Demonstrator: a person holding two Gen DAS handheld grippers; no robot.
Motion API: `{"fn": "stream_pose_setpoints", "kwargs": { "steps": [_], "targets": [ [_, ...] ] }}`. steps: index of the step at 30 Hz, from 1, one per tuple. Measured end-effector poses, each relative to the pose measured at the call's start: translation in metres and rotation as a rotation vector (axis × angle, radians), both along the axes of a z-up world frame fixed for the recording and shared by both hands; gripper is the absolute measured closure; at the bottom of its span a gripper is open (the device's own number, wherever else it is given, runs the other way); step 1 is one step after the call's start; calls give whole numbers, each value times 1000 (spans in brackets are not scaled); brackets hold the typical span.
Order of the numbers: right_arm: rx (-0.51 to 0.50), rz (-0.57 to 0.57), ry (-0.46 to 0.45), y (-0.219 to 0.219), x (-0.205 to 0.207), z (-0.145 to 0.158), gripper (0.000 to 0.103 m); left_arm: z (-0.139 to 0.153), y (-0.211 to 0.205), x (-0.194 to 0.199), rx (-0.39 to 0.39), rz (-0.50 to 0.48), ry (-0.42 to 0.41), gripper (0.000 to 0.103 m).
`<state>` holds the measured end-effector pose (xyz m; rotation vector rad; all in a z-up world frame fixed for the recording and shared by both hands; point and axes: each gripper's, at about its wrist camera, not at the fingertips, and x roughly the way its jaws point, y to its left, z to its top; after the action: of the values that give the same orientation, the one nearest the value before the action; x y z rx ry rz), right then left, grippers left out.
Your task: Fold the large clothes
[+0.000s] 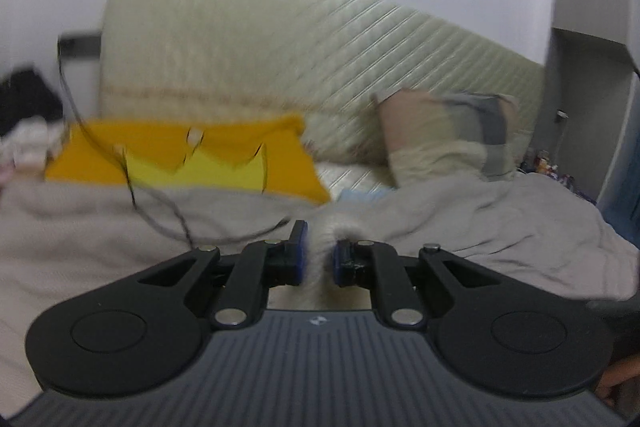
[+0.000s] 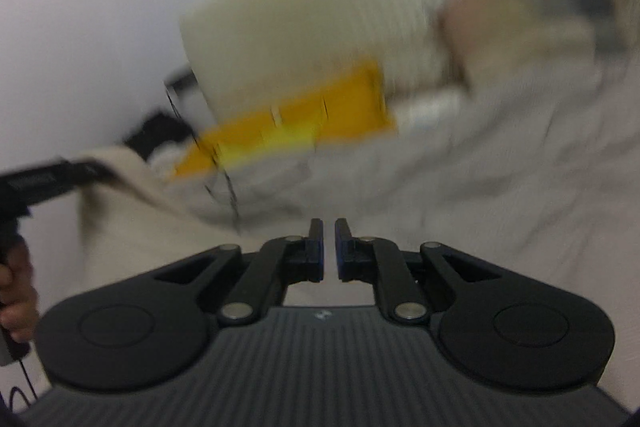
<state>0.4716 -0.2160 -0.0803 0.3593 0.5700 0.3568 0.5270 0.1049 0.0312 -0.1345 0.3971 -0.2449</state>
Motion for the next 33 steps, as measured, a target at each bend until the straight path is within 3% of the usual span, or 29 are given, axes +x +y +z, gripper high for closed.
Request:
{"fn": "stream_pose_setpoints", "kwargs": {
  "steps": [1, 2, 4, 6, 10, 14, 18, 20, 25, 29, 33],
  "targets": [
    [20, 15, 37, 5, 14, -17, 88, -23, 15, 20, -35, -5, 7, 89],
    [49, 29, 79, 7, 34, -36, 74, -40, 27, 32, -69, -22, 14, 89],
    [113, 73, 142, 9, 65, -61, 60, -70, 38, 51, -84, -64, 19, 89],
    [180, 131, 181, 17, 84, -76, 60, -86, 50, 49, -90, -101, 22, 89],
    [262, 286, 256, 35, 102, -90, 49, -81, 70, 28, -139, -150, 14, 89],
    [350, 404, 306, 47, 89, -81, 49, -69, 81, 0, -206, -137, 19, 89],
    [390, 521, 327, 56, 58, -62, 50, -53, 84, -37, -210, -133, -4, 89],
    [346, 569, 298, 62, 35, -45, 50, -46, 85, -61, -227, -117, -11, 89],
    [215, 583, 265, 70, -41, -8, 68, -27, 84, -132, -268, -83, -28, 89],
    [75, 524, 197, 72, -113, 21, 84, -11, 67, -202, -227, -68, -48, 89],
    [-39, 431, 94, 62, -184, 45, 89, -4, 43, -269, -206, -25, -46, 89]
  ]
}}
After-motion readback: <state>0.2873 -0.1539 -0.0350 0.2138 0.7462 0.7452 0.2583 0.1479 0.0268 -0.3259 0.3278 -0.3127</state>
